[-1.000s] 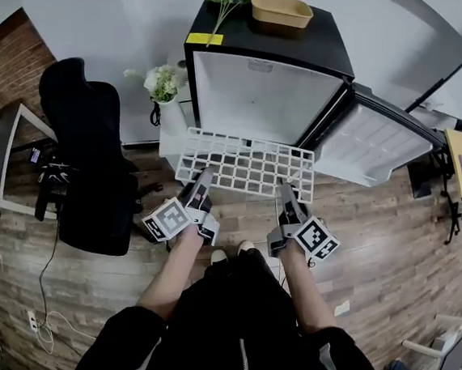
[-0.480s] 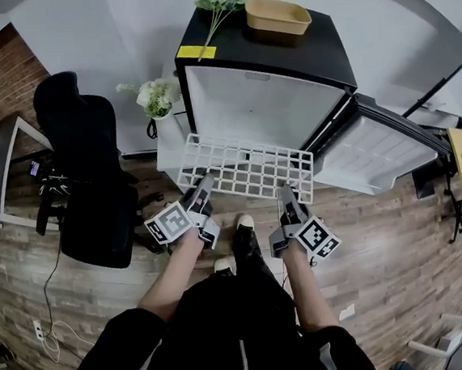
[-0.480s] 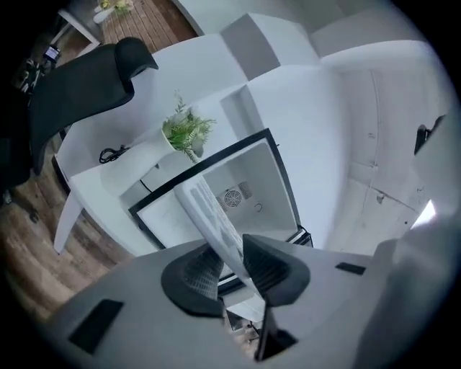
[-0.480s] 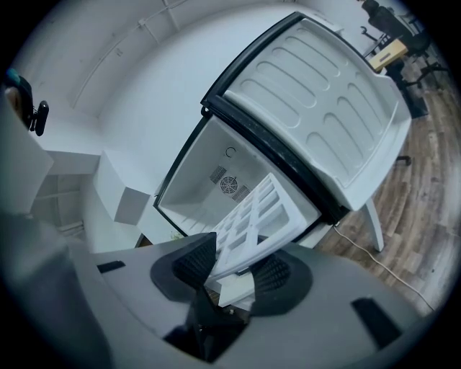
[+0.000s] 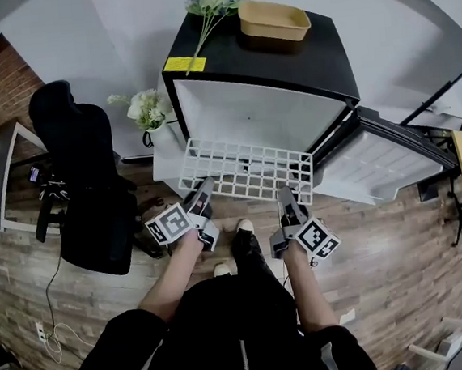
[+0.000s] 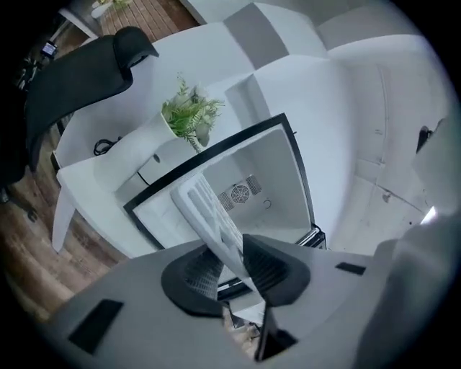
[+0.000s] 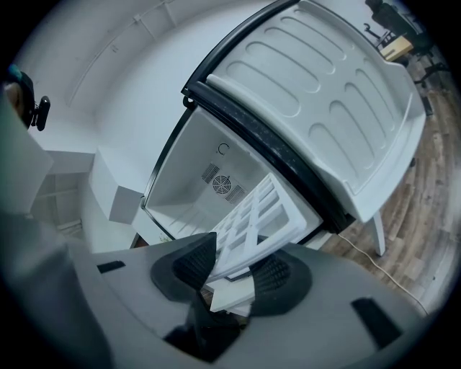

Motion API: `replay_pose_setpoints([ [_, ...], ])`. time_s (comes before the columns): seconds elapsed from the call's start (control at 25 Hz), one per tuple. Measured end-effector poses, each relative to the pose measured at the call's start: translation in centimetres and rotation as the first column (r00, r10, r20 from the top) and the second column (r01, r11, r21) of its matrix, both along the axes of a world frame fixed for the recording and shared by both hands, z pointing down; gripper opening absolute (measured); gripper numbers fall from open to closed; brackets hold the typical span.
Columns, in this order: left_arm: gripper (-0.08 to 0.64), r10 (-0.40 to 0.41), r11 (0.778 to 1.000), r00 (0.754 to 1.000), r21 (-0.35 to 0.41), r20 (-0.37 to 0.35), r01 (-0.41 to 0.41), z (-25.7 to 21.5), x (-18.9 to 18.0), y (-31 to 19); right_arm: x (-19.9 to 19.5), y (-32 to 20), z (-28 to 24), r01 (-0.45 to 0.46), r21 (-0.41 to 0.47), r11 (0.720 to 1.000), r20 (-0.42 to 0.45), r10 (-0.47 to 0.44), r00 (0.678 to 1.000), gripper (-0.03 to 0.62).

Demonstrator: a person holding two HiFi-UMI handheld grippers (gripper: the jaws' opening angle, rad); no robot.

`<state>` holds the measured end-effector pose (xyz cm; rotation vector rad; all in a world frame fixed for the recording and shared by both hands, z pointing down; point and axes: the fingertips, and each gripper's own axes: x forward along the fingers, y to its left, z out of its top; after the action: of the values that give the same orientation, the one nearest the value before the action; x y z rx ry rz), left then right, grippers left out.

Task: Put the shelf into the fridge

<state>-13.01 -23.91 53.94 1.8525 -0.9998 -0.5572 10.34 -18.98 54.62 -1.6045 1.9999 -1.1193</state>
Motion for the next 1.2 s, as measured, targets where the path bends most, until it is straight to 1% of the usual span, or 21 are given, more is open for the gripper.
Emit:
replay_pose_setpoints([
  [0.36, 0.097, 0.012, 1.000, 1.000, -0.025, 0.006, -0.012, 1.1, 1.0, -2.0, 0.8, -1.9, 1.0, 0.009, -0.016, 1.000, 0.012, -0.009, 1.000, 0.149],
  [0.92, 0.097, 0.001, 0.999, 1.000, -0.046, 0.016, -0.001, 2.0, 0.9, -4.6, 0.8, -4.7, 2.0, 0.010, -0.038, 0.999, 0.028, -0.009, 1.000, 0.144],
  [1.08, 0.095, -0.003, 0.999, 1.000, -0.041, 0.004, 0.003, 2.2, 0.8, -4.8, 0.8, -4.9, 2.2, -0.001, -0.035, 0.999, 0.039, 0.002, 0.999, 0.141],
  [1.2, 0.095, -0.002, 0.999, 1.000, -0.039, -0.008, 0.002, 2.1, 1.0, -5.1, 1.1, -5.3, 2.1, -0.007, -0.038, 0.999, 0.031, 0.008, 0.999, 0.141],
])
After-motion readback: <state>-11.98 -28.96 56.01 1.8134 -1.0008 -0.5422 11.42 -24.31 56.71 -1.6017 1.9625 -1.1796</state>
